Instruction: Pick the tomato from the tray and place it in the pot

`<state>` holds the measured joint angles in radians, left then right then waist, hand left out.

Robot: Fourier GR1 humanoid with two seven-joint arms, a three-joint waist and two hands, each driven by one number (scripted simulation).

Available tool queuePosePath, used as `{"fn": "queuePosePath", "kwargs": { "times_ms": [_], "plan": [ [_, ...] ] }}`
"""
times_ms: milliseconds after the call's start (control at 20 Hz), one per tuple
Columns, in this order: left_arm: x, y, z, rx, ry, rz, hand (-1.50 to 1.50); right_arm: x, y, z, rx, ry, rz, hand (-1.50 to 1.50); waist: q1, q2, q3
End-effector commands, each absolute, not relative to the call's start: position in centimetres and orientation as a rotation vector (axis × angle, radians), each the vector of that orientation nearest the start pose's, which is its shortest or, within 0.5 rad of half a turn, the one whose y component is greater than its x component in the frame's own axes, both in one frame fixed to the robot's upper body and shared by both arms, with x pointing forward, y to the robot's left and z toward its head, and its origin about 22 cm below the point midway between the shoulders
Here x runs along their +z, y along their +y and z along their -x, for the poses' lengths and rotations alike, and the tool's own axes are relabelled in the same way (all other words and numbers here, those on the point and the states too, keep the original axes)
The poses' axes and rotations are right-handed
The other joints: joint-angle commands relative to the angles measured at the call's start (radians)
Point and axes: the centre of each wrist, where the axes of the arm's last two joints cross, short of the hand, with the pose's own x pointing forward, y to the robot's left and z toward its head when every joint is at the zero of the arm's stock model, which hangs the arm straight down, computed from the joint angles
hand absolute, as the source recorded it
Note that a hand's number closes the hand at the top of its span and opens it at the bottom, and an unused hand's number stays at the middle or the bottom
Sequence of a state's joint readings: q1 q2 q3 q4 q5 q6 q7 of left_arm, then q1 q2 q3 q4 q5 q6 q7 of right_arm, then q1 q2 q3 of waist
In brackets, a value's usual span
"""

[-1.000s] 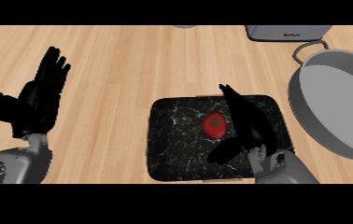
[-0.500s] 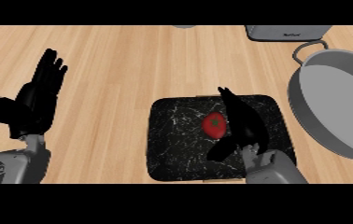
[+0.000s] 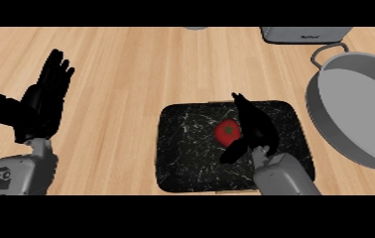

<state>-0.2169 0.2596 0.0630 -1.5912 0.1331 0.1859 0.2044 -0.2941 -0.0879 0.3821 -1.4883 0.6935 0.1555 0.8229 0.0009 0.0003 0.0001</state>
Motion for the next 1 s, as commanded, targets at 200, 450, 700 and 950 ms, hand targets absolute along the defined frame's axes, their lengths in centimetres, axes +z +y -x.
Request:
{"fn": "queuePosePath", "kwargs": {
  "times_ms": [200,450,700,950],
  "plan": [
    [7.9,26.9,-29.7,0.056,-1.606,-0.179,0.0,2.4,-13.3,-28.5,1.028,-1.019,0.646,1.5,-0.001,0.0,0.0],
    [7.7,27.1,-28.5,0.063,-1.609,-0.201,0.0,1.7,-12.7,-28.9,1.05,-1.003,0.627,1.5,0.001,0.0,0.0],
    [7.6,28.5,-28.3,0.098,-1.605,-0.217,0.0,1.6,-12.2,-20.6,1.346,-1.154,0.401,1.5,-0.026,-0.009,-0.001],
    [6.8,28.8,-28.5,0.101,-1.595,-0.248,0.0,3.3,-14.1,-14.4,1.514,-1.27,0.308,1.5,-0.032,-0.006,-0.001]
  ]
}}
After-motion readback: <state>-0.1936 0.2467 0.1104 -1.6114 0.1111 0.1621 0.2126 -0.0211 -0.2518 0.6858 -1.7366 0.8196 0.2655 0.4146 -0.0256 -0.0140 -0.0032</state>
